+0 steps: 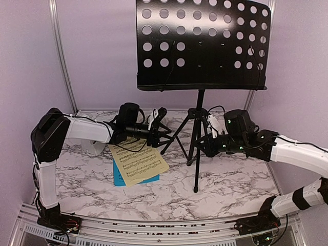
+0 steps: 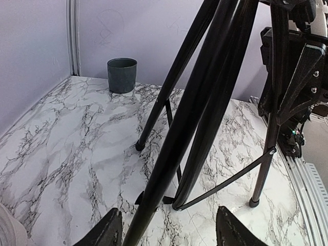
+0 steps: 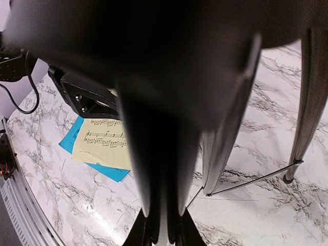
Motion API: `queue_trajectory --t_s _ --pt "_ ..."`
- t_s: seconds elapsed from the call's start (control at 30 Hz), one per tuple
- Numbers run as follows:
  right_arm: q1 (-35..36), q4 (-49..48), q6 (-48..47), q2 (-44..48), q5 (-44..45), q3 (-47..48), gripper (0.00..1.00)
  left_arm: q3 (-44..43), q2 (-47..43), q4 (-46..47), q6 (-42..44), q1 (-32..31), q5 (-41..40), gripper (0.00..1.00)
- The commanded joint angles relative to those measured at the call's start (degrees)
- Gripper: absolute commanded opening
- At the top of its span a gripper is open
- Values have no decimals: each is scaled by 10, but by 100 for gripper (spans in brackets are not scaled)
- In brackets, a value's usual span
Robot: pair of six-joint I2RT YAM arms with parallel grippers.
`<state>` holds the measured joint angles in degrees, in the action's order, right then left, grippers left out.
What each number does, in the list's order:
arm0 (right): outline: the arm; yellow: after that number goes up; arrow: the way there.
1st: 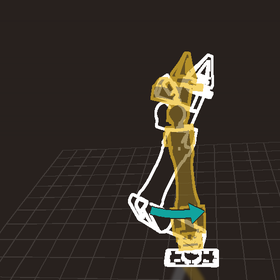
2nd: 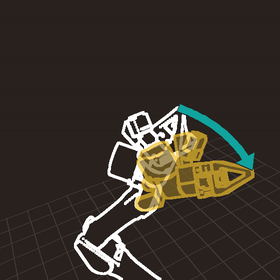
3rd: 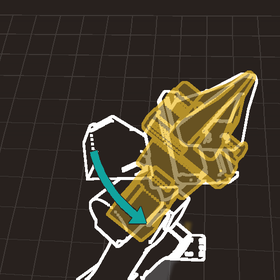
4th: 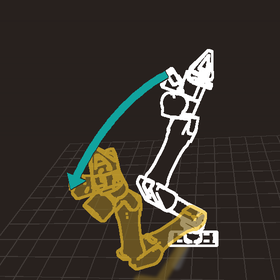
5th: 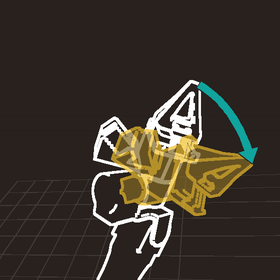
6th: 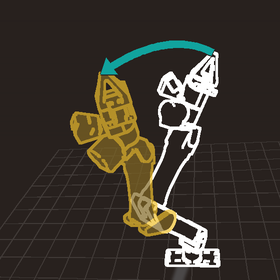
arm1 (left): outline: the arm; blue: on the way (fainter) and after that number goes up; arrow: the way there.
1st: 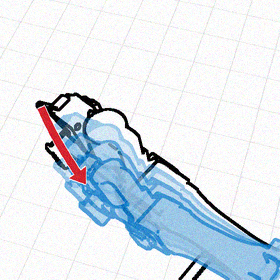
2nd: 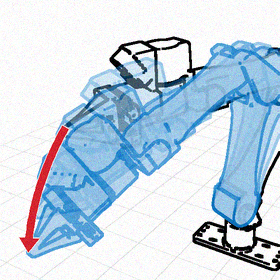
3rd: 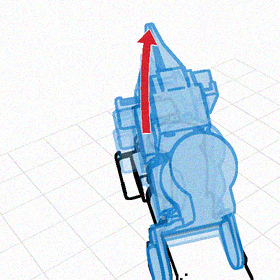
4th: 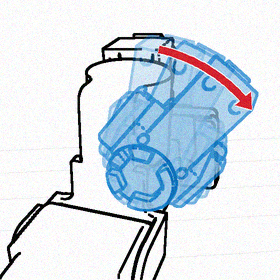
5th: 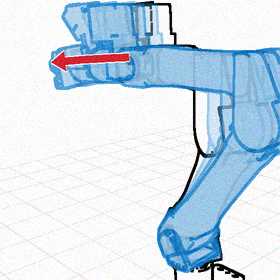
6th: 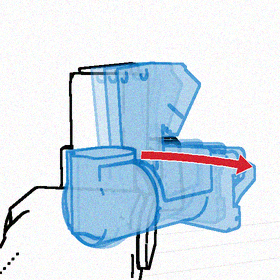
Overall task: Pack up the instrument practice props
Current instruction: Adjust the music stand at the center of the board.
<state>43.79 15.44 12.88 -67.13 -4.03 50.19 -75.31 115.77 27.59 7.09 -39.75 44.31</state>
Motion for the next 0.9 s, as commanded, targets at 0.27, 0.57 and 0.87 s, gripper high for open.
queue_trajectory --t_s 0.27,0.57,0.87 --pt "0 21 -91 32 -65 14 0 -12 20 -31 32 -22 0 60" --pt "-3 15 -80 38 -16 7 0 -6 24 -1 26 -36 -27 41" --pt "-5 38 -38 44 54 16 20 2 26 65 -21 -47 -52 19"
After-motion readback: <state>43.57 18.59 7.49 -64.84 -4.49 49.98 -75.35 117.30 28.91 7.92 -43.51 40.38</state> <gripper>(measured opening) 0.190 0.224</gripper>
